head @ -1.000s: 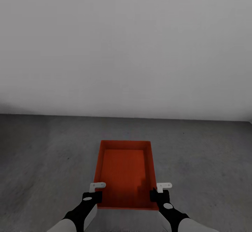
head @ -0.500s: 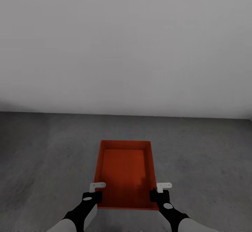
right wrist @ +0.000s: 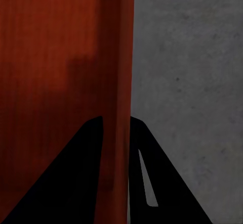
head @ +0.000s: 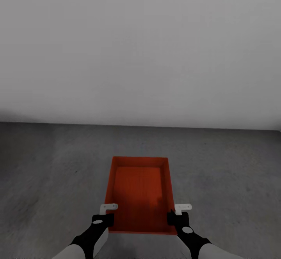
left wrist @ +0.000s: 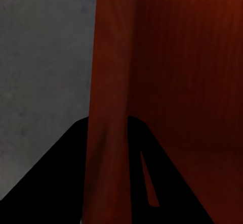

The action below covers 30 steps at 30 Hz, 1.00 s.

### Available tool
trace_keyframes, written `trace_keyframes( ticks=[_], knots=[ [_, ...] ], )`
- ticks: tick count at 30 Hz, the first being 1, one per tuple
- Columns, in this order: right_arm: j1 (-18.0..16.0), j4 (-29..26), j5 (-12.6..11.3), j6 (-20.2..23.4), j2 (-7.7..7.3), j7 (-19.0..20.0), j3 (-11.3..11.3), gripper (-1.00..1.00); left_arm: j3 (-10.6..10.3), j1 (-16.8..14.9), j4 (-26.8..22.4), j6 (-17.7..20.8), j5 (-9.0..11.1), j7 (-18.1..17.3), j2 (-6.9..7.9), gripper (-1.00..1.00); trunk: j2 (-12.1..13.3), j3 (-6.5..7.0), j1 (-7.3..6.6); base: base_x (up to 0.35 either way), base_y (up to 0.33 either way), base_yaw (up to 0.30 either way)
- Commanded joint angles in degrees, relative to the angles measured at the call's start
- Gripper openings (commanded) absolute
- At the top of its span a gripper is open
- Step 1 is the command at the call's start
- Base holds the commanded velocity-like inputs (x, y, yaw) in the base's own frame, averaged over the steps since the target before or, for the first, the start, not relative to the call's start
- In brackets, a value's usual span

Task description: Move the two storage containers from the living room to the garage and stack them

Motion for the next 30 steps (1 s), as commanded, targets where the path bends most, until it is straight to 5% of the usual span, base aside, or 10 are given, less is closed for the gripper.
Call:
trace_keyframes(
  ticks=[1, 30],
  knots=[
    [-0.03, 0.18, -0.64, -0.17, 0.34, -0.56, -1.72, -1.0, 0.95, -0.01, -0.34, 0.39, -0.85, 0.6, -0.06, -1.0, -0.03, -0.13, 0.0, 0.0, 0.0, 0.0],
    [-0.02, 0.18, -0.64, -0.2, 0.34, -0.56, -1.72, -1.0, 0.95, -0.01, -0.34, 0.39, -0.85, 0.6, -0.06, -1.0, -0.03, -2.75, 0.0, 0.0, 0.0, 0.0]
  ],
)
